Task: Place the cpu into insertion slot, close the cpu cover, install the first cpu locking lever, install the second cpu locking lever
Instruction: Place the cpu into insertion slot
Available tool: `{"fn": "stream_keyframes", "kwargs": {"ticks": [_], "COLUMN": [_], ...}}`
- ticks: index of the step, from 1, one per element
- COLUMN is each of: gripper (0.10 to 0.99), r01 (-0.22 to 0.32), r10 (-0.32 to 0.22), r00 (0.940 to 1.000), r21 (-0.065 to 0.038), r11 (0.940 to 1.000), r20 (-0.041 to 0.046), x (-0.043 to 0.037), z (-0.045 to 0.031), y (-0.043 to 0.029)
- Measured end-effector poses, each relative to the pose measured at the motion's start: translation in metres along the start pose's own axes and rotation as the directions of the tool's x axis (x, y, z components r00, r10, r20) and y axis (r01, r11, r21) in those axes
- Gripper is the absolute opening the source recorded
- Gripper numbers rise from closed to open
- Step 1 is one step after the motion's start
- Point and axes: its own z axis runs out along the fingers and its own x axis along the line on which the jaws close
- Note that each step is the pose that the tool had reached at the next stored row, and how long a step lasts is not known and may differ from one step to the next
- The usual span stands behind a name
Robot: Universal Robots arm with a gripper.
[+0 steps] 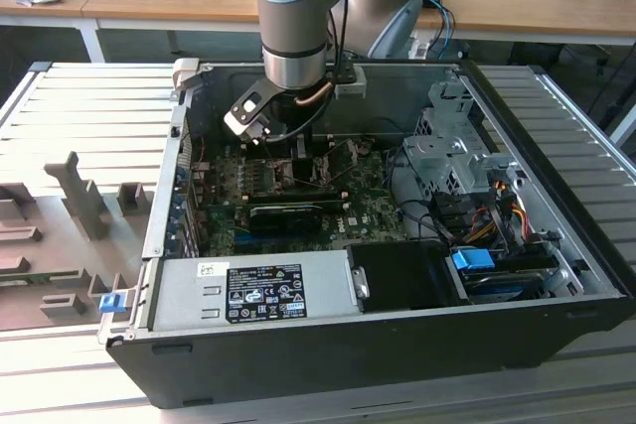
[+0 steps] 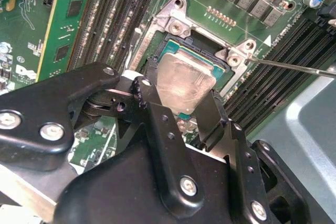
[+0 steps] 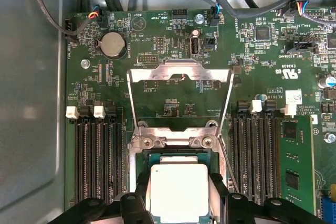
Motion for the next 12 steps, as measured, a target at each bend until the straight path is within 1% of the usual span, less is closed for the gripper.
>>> {"fn": "stream_keyframes", "kwargs": {"ticks": [2,3,6,7,10,11,12], "gripper": [0.541,0.604,0.604,0.604,0.604,0.604,0.604], "r01": [0.000,0.000,0.000,0.000,0.000,0.000,0.000], "r10": [0.000,0.000,0.000,0.000,0.000,0.000,0.000], "r00": [1.0000,1.0000,1.0000,1.0000,1.0000,1.0000,1.0000], "r21": [0.000,0.000,0.000,0.000,0.000,0.000,0.000], "r11": [1.0000,1.0000,1.0000,1.0000,1.0000,1.0000,1.0000], "r20": [0.0000,-0.0003,-0.0020,-0.0043,-0.0041,-0.0040,-0.0042], "x": [0.0000,0.0006,0.0017,0.0021,0.0022,0.0022,0.0023], "z": [0.0001,0.0003,0.0004,0.0007,0.0002,-0.0007,-0.0037], "y": [0.0000,-0.0001,0.0000,-0.0001,-0.0001,0.0000,0.0002]}}
